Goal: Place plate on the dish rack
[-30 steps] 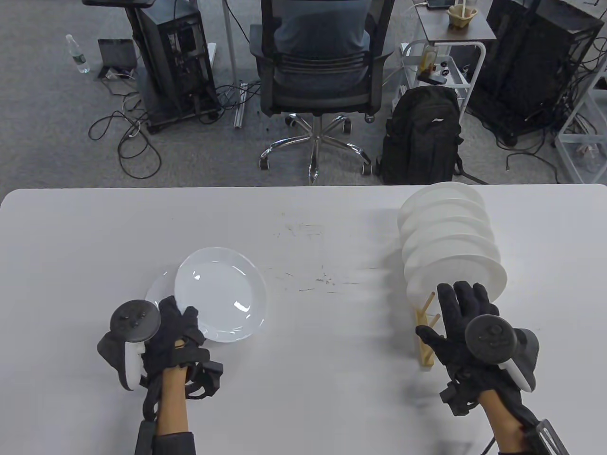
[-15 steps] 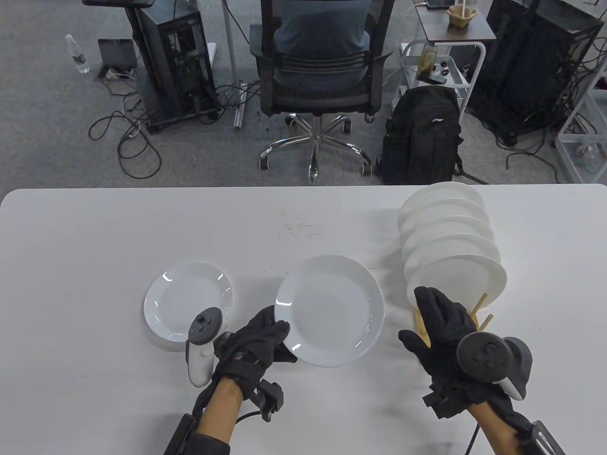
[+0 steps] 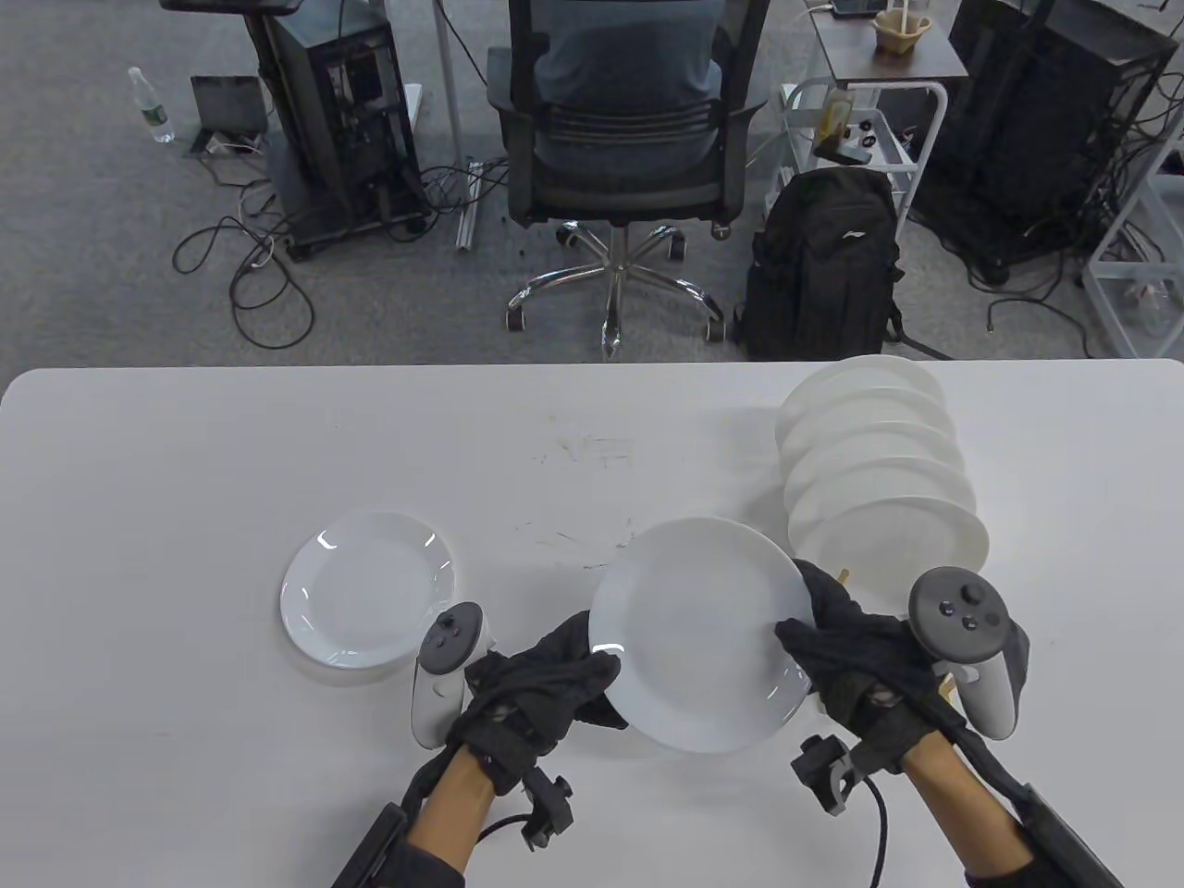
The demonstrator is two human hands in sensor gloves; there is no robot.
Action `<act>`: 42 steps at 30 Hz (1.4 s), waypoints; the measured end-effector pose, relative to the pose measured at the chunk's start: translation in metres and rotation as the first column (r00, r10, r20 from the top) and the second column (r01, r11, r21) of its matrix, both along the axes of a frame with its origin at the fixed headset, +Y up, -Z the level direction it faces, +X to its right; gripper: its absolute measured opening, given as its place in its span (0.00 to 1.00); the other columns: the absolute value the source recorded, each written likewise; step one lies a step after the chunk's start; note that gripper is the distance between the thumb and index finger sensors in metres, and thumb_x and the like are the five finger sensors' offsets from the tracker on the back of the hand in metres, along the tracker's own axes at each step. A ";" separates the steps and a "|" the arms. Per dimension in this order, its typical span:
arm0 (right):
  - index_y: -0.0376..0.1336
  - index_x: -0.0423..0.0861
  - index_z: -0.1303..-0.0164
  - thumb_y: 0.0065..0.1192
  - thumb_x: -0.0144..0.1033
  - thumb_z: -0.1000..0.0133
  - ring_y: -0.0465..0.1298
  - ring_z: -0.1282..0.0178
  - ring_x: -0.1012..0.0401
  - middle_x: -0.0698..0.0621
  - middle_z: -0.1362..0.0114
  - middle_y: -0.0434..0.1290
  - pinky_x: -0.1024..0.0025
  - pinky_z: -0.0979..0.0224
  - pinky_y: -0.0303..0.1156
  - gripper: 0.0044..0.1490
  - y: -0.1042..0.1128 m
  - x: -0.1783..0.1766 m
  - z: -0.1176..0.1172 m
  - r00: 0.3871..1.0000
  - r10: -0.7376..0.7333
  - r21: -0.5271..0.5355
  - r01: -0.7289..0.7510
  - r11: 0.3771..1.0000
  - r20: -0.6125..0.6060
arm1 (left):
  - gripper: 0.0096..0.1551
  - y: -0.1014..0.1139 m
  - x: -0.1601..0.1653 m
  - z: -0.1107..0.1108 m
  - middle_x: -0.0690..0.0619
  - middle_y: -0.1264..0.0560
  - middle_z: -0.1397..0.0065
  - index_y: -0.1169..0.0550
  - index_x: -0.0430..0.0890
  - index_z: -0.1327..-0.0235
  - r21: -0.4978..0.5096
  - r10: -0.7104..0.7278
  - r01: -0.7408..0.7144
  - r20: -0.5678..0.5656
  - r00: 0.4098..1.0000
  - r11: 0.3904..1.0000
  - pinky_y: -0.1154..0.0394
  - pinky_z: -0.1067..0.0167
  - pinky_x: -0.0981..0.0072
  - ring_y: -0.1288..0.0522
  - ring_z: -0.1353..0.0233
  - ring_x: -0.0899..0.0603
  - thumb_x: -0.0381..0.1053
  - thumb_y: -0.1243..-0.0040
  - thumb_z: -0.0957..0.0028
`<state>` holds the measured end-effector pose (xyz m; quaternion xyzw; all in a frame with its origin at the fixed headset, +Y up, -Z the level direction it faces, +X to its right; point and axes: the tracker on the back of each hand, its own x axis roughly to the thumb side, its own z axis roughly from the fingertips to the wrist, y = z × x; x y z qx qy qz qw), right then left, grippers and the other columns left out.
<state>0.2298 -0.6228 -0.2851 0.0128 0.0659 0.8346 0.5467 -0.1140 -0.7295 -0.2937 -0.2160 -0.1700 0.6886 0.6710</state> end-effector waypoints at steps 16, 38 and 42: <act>0.67 0.47 0.40 0.64 0.20 0.47 0.73 0.32 0.43 0.50 0.31 0.71 0.36 0.27 0.64 0.24 0.095 0.095 -0.033 0.876 0.282 0.384 -0.434 0.815 0.391 | 0.50 0.032 -0.085 0.000 0.45 0.50 0.11 0.41 0.55 0.15 0.015 -0.832 0.974 -0.516 0.203 0.228 0.58 0.33 0.17 0.55 0.16 0.19 0.71 0.41 0.50; 0.69 0.48 0.39 0.63 0.20 0.47 0.72 0.28 0.42 0.50 0.29 0.72 0.36 0.23 0.60 0.24 0.000 0.073 -0.064 0.719 0.661 0.147 -0.693 0.706 0.215 | 0.51 0.023 -0.085 -0.003 0.44 0.49 0.11 0.42 0.52 0.14 0.020 -0.853 0.956 -0.446 0.270 0.292 0.57 0.33 0.17 0.54 0.17 0.19 0.71 0.43 0.49; 0.66 0.48 0.31 0.63 0.25 0.45 0.67 0.23 0.40 0.48 0.23 0.67 0.35 0.20 0.55 0.29 0.011 0.074 -0.059 0.672 0.703 0.096 -0.735 0.671 0.233 | 0.51 0.022 -0.085 -0.002 0.44 0.49 0.12 0.42 0.51 0.14 0.015 -0.853 0.951 -0.439 0.283 0.308 0.57 0.33 0.17 0.54 0.17 0.18 0.70 0.43 0.48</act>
